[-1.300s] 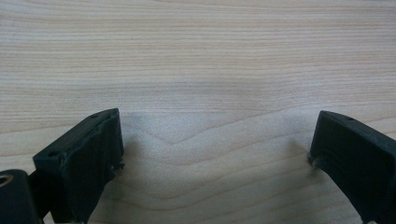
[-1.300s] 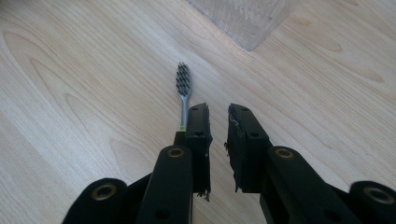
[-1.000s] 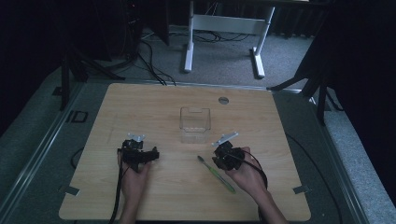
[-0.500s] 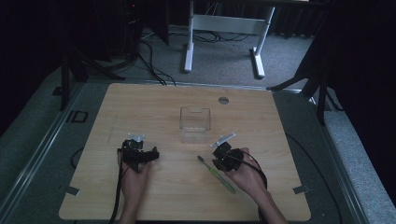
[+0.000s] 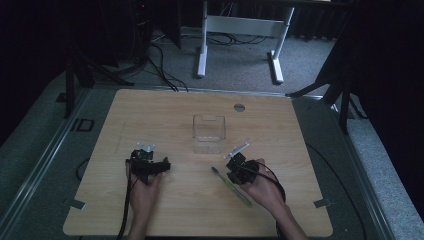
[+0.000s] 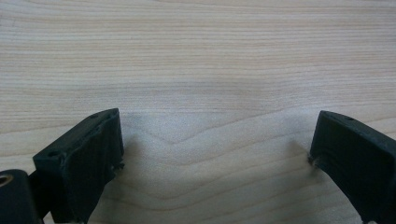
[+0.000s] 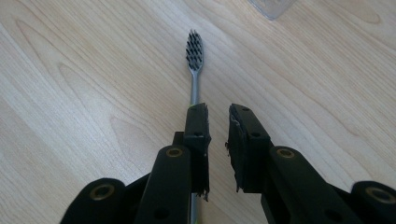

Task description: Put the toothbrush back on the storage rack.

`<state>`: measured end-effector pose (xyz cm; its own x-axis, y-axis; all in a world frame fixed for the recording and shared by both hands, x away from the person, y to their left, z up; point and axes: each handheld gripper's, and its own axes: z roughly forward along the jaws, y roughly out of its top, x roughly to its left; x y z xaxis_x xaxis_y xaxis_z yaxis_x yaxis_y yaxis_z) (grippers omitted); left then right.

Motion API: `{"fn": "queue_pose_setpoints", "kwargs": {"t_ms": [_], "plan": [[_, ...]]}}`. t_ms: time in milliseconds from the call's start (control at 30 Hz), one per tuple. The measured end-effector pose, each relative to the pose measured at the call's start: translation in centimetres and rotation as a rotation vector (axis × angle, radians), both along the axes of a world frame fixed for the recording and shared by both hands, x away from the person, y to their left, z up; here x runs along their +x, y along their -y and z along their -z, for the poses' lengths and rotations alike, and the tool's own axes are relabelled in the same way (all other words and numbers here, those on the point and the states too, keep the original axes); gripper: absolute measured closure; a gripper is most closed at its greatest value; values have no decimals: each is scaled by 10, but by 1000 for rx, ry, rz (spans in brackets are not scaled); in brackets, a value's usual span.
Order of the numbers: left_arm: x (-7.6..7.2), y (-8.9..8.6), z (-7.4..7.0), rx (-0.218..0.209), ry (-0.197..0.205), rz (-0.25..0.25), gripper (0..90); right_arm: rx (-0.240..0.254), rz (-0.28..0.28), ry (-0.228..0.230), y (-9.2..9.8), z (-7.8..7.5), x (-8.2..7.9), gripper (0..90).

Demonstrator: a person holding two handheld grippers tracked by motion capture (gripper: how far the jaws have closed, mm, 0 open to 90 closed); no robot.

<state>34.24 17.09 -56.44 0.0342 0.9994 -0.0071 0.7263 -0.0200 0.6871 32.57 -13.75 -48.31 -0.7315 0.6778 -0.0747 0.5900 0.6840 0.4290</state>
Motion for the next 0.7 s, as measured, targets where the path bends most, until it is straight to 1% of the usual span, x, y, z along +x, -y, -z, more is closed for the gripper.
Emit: {"fn": "queue_pose_setpoints", "kwargs": {"t_ms": [700], "plan": [[0,0,0,0,0,0,30,-56,-26,-54,-7,9,0,775]]}}
